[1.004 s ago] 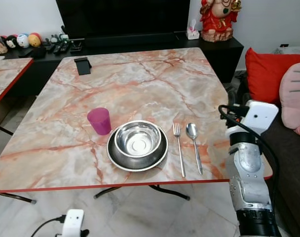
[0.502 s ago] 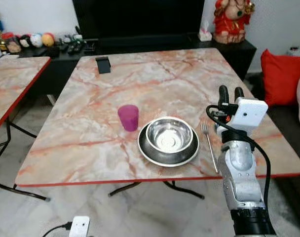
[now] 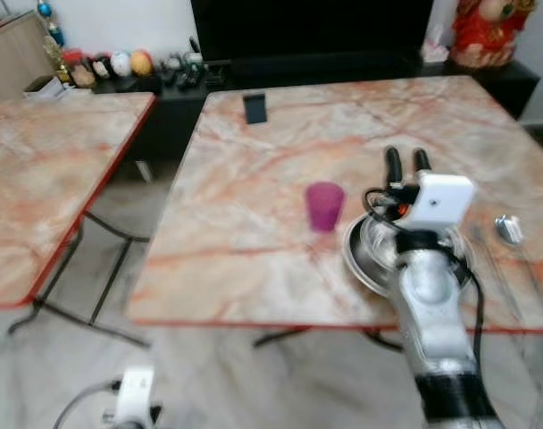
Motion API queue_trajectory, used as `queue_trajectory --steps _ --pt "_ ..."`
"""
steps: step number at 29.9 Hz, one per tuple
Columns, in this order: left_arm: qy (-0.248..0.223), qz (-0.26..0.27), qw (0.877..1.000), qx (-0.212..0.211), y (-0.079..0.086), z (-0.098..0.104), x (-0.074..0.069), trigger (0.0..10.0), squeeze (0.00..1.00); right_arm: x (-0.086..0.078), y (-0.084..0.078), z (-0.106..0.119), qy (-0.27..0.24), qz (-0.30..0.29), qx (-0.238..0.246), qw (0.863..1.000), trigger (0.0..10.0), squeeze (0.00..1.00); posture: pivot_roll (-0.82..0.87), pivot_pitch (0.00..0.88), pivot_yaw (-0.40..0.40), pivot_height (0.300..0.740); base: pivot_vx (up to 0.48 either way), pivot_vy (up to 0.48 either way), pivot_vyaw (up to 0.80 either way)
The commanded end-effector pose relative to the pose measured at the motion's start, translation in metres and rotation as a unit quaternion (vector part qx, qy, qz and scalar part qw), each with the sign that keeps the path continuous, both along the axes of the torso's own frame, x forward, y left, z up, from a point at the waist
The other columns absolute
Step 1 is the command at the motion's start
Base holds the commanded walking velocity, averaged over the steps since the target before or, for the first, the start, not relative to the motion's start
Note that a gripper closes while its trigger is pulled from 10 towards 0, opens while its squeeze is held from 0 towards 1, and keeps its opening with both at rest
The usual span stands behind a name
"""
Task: Setting the table
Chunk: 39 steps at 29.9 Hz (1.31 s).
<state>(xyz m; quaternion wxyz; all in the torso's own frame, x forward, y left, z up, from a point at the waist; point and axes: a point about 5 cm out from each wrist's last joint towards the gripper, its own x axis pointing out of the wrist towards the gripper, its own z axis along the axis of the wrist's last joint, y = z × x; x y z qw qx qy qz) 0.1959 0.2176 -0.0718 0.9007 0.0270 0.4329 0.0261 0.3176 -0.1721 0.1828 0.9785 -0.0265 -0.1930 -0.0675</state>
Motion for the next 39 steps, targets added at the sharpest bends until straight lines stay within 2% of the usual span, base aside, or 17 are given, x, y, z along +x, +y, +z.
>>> queue_trajectory --steps 1,6,8,15,19,22,27,28,30,39 --pt "0.010 0.009 1.000 0.008 0.010 0.000 -0.004 10.0 0.00 0.001 0.011 0.007 -0.015 0.018 0.003 1.000 10.0 0.00 -0.04 0.000 0.051 0.740 0.000 0.405 0.79" --pt "0.010 0.008 1.000 0.008 0.011 -0.001 -0.006 10.0 0.00 -0.002 0.016 -0.001 -0.008 0.024 0.013 1.000 10.0 0.00 -0.04 0.000 0.047 0.740 0.000 0.399 0.67" --pt "0.012 0.004 1.000 0.009 0.011 -0.001 -0.007 10.0 0.00 -0.003 0.023 -0.003 -0.009 0.040 0.013 0.999 10.0 0.00 -0.02 0.000 0.042 0.740 0.000 0.398 0.41" --pt "0.002 0.006 1.000 0.012 0.014 0.003 -0.001 10.0 0.00 0.004 0.029 0.004 -0.015 0.063 0.003 0.998 10.0 0.00 -0.04 0.000 0.052 0.740 0.000 0.397 0.06" --pt "0.000 0.008 1.000 0.012 0.013 0.003 0.001 10.0 0.00 0.005 0.027 0.005 -0.013 0.067 -0.007 0.998 10.0 0.00 -0.03 0.000 0.052 0.740 0.000 0.400 0.00" --pt "-0.001 0.010 1.000 0.010 0.011 0.003 0.002 10.0 0.00 0.005 0.019 -0.006 0.007 0.053 0.001 0.999 10.0 0.00 -0.02 0.000 0.046 0.740 0.000 0.402 0.00" --pt "-0.004 0.013 1.000 0.009 0.010 0.004 0.003 10.0 0.00 0.005 0.012 -0.020 0.038 0.031 0.034 0.998 10.0 0.00 -0.02 0.000 0.042 0.740 0.000 0.401 0.00" --pt "-0.005 0.013 1.000 0.009 0.010 0.004 0.004 10.0 0.00 0.005 0.012 -0.018 0.033 0.036 0.054 0.997 10.0 0.00 -0.01 0.000 0.042 0.740 0.000 0.405 0.00" --pt "-0.007 0.013 1.000 0.010 0.011 0.005 0.004 10.0 0.00 0.006 0.014 -0.014 0.028 0.042 0.036 0.998 10.0 0.00 -0.01 0.000 0.040 0.740 0.000 0.403 0.00" --pt "-0.007 0.013 1.000 0.007 0.010 0.004 0.003 10.0 0.00 0.008 0.014 -0.011 0.022 0.045 0.027 0.998 10.0 0.00 -0.01 0.000 0.037 0.740 0.000 0.401 0.00"
